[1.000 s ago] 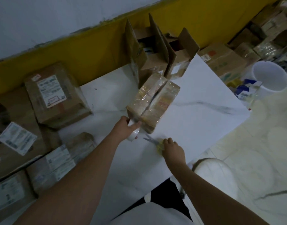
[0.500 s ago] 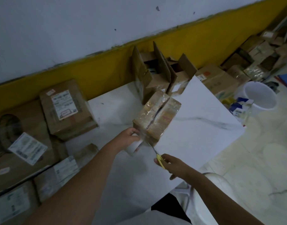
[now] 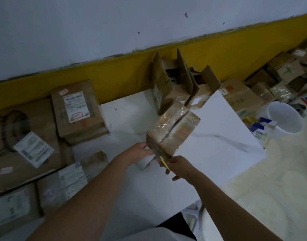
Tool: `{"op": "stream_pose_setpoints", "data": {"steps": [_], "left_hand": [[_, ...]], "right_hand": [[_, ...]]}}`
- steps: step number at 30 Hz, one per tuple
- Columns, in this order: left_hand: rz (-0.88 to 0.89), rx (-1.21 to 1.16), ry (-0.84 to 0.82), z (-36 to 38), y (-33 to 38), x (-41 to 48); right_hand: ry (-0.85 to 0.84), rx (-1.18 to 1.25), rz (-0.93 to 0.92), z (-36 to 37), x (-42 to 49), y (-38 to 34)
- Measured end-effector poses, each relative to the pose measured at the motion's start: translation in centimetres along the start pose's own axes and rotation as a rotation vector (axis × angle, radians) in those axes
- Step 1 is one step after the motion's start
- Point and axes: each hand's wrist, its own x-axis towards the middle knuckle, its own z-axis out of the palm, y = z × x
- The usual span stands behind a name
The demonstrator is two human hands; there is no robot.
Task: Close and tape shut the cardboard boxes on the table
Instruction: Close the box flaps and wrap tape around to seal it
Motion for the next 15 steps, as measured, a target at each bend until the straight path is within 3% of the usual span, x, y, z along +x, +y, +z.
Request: {"op": "stream_pose_setpoints", "data": {"steps": [4, 8, 11, 15], "left_hand": [[-0.065, -0.099, -0.069, -0.5, 1.3, -0.9], [-0.099, -0.01, -0.05, -0.8, 0.9, -1.7], [-0.117, 0.155, 0.058, -0.7, -1.1, -1.8], [-0.137, 0.092, 0.251, 0.3, -3.3, -2.9]], "right_hand": [[0.07, -0.063, -0.079, -0.1, 0.7, 0.9], [0.077, -0.234, -0.125, 0.9, 0.7, 2.9], [0.014, -0.273, -0.106, 1.4, 0.5, 4.4], [0.003, -0.438, -0.007, 1.7, 2.3, 5.9]]}}
